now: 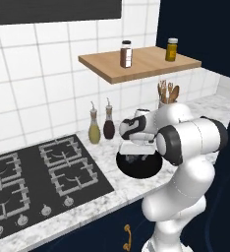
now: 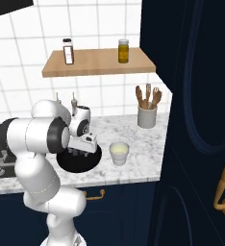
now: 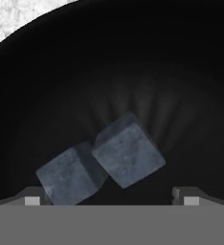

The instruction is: Grab a lemon wedge from the fridge and one ice cube from the ice bowl, and put them in the glass of lemonade.

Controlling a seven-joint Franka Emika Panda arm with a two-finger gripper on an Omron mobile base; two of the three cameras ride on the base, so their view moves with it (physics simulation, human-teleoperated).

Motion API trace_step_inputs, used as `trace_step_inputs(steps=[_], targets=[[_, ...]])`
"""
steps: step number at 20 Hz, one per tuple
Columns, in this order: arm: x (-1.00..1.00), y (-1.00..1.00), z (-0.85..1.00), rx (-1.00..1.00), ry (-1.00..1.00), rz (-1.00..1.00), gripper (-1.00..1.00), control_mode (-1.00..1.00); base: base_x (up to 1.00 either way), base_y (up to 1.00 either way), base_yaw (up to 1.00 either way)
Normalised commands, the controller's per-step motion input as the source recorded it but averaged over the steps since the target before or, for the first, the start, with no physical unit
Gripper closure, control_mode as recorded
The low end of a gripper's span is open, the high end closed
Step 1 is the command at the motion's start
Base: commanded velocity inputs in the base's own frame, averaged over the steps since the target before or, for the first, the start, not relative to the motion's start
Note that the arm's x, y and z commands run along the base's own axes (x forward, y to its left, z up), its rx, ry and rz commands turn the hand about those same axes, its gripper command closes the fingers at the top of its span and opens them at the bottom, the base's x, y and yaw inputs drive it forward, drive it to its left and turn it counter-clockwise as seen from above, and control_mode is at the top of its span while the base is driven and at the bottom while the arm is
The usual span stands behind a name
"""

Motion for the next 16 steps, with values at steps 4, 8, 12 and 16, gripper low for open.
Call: trace_step_inputs(steps=[4, 8, 12, 16], targets=[[0.11, 0.04, -0.14, 0.00, 0.00, 0.04, -1.00, -1.00, 0.00, 0.00, 0.00], [0.02, 0.03, -0.07, 0.00, -0.02, 0.02, -1.00, -1.00, 0.00, 0.00, 0.00], [0.00, 0.00, 0.00, 0.03, -0.09, 0.00, -1.00, -1.00, 0.00, 0.00, 0.00], [0.00, 0.00, -0.05, 0.05, -0.09, 0.03, -1.00, -1.00, 0.00, 0.00, 0.00]])
